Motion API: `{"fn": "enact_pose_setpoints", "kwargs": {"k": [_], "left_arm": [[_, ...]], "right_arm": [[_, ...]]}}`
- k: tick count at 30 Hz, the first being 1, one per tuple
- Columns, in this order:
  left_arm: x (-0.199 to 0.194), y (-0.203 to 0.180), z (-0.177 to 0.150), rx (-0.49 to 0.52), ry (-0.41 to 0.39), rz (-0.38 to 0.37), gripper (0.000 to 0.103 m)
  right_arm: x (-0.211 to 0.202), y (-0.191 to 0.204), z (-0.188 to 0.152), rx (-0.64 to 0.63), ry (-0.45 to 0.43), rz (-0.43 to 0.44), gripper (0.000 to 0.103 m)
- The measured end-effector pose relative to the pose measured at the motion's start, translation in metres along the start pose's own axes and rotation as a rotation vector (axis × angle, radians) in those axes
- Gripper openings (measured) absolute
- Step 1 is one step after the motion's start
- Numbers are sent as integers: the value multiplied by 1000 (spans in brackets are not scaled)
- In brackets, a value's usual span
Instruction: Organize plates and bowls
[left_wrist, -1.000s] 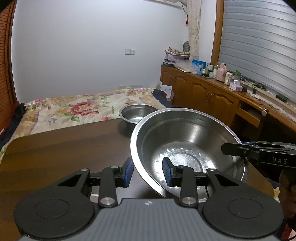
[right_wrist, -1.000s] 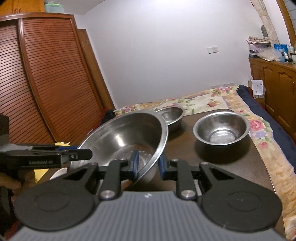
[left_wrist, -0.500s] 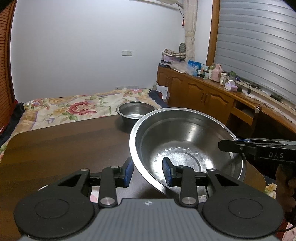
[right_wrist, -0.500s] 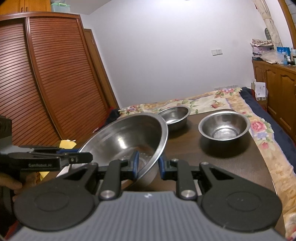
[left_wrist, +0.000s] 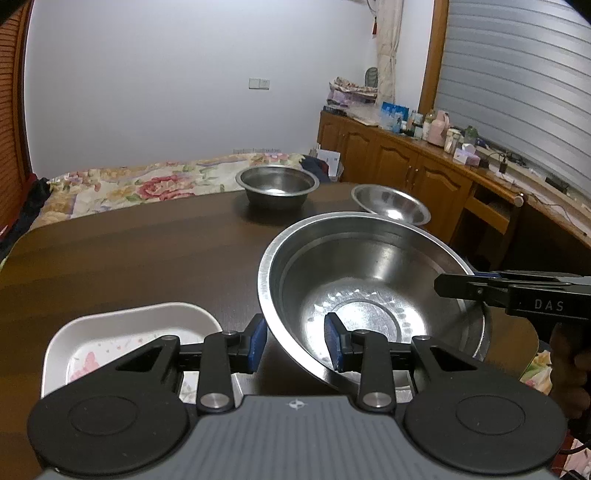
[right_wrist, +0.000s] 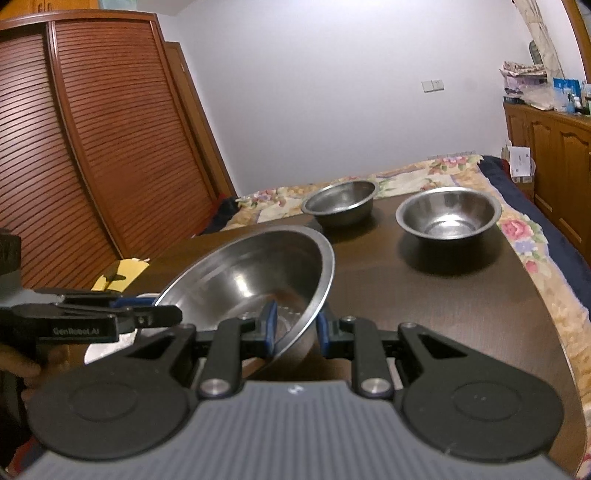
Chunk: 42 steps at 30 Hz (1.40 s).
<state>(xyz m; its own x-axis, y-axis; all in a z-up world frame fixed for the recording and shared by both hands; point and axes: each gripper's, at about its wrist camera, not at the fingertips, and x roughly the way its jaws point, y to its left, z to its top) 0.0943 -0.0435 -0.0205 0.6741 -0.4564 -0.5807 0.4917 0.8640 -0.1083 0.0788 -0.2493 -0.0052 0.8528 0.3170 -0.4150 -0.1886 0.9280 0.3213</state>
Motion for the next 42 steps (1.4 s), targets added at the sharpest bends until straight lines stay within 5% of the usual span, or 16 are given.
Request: {"fn": "enact_pose_setpoints", "kwargs": {"k": [29,38,42], "left_arm": [[7,-4,-8,2,17,-5,37],[0,-1,-3,-6,-19,16,61],[-3,-1,0,3,-34,34,67]], "right_arm": [[5,-7,-13,6,34,-42,27],[3,-5,-11,-30,14,-72,32],[-2,-5,-7,-41,-2,-77,44]]}}
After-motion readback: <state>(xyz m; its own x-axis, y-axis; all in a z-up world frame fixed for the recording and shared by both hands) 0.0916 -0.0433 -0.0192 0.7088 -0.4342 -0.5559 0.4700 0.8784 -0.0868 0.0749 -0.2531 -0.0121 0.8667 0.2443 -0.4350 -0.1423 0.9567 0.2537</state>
